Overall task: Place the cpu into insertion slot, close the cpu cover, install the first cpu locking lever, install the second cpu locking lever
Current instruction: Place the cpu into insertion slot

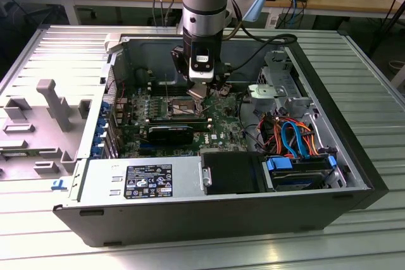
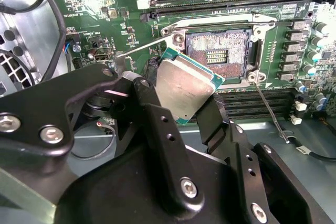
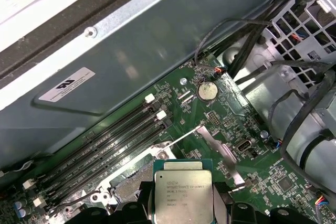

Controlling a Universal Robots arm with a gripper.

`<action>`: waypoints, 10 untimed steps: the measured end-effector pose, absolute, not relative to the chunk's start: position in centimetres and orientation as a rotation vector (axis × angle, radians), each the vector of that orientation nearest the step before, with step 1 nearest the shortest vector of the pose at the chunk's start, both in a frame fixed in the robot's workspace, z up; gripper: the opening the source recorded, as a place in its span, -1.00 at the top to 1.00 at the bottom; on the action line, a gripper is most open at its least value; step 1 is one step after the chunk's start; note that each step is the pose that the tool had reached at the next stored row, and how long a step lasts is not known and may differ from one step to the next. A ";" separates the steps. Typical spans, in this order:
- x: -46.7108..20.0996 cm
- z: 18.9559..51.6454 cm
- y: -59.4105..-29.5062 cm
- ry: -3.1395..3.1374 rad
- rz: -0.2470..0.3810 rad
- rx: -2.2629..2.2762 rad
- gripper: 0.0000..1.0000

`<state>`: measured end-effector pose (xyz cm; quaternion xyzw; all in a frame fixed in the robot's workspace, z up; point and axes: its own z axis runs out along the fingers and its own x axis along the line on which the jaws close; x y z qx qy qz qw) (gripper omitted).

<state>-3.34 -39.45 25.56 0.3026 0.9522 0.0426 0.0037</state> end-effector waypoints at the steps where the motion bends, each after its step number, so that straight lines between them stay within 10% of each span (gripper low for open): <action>1: -3.3 25.6 -39.5 2.984 0.133 0.950 -0.08; 10: -3.3 25.5 -39.5 2.980 0.133 0.961 -0.08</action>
